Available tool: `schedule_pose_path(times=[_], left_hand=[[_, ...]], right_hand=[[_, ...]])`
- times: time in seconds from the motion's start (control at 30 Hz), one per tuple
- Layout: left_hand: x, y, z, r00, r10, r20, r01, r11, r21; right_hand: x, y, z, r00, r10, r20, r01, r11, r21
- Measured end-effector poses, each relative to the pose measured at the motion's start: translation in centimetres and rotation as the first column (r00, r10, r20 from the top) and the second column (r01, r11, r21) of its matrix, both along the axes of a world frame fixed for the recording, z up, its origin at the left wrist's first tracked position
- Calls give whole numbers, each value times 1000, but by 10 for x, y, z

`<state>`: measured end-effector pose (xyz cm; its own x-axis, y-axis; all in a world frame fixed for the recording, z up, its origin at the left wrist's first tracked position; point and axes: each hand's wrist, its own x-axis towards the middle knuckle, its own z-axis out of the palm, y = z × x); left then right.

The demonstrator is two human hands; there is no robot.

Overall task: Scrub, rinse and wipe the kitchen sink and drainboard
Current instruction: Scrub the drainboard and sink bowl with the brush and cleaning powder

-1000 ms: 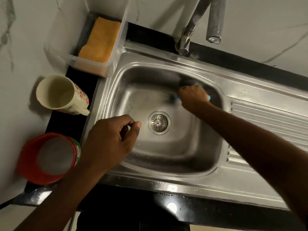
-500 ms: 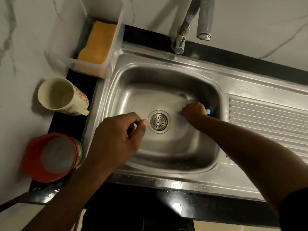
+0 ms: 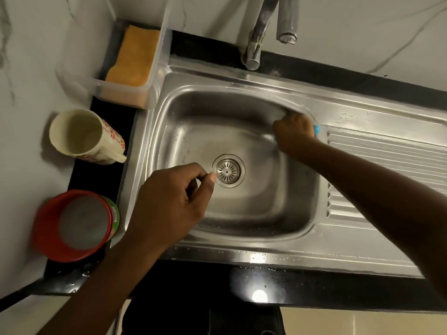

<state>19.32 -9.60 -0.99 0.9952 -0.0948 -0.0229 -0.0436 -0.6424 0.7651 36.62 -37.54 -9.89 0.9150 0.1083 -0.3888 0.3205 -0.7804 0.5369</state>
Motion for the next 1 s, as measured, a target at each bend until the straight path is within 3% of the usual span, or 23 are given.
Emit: schedule_pose_path(times=[0.17,0.4,0.53,0.67,0.77,0.87,0.93,1.0], left_hand=[[-9,9,-1,1000,-2,-1,2,1000,1],[-12,5,1,1000,-23,-8,23,1000,-14],[-12,4,0,999,-34,-8,34,999,-20],[-21,8,-4,999,-41,-13,41,999,-11],[-27,13,-6,999,-30,-42,29,999,-35],[-30,12,-5,999,-22,-46,20,999,-46],[-30,11,-3,999,-22,-33,20,998,-54],[-29,9,-2,999,-27,-26,25,997,-67]], right_hand=[[-15,9,-36,995,-20,-97,17,999,-36],[19,5,38,993,-71,-96,65,996,-65],[1,12,28,993,-74,-92,69,996,-56],[-31,17,-1,933,-151,-325,98,980,-173],[-68,21,-10,822,-161,-546,21,967,-253],[-96,25,-12,743,-150,-652,-85,946,-314],[-87,18,-4,753,-165,-636,-58,947,-315],[-56,6,11,849,-122,-514,-1,972,-233]])
